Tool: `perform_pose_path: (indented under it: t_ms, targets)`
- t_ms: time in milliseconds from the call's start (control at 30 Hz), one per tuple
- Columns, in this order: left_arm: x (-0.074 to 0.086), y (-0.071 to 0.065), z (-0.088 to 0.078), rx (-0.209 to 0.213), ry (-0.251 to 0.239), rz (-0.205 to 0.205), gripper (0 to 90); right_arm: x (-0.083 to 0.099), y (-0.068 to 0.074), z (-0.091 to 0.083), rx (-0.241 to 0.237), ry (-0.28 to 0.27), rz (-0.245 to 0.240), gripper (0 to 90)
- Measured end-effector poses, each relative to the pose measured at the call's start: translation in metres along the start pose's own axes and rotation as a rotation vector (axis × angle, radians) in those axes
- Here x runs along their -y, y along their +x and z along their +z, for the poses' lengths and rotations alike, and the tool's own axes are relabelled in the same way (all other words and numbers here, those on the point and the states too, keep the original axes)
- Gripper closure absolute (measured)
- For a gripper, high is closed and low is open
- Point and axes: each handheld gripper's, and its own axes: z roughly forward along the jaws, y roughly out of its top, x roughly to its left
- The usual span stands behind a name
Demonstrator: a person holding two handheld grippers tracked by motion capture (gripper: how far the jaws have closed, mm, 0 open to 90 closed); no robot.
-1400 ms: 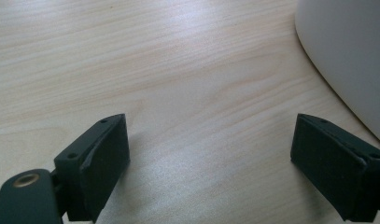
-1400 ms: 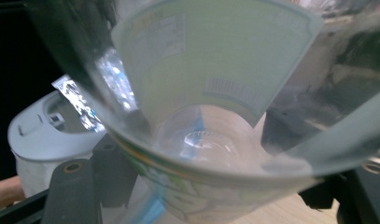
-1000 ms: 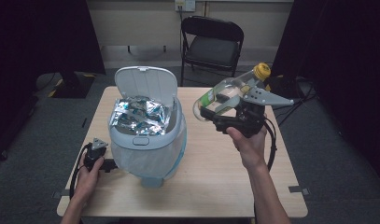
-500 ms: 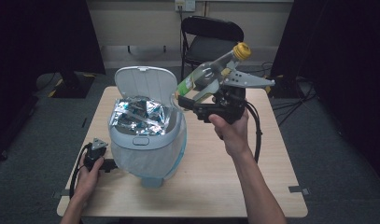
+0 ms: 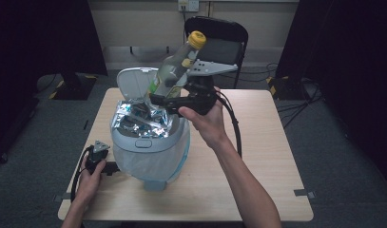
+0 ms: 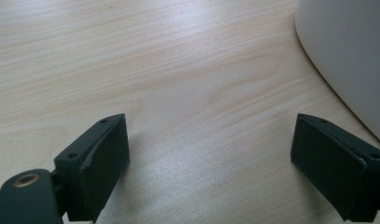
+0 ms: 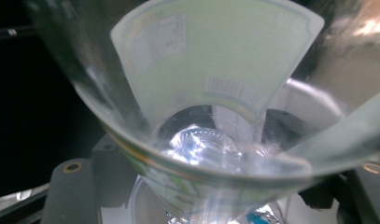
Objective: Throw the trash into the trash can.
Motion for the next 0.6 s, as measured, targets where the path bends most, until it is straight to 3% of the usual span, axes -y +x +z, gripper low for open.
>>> perform_pose_path:
  t_ms: [267,600]
  targets:
    - [0.0,0.0,0.0,0.004,-0.001,-0.004,11.2,0.003,0.006,0.03,0.036,0.116,-0.005,27.6]
    - [0.0,0.001,0.0,0.005,0.001,0.006,11.1,0.011,-0.004,0.049,0.048,0.199,-0.007,27.6]
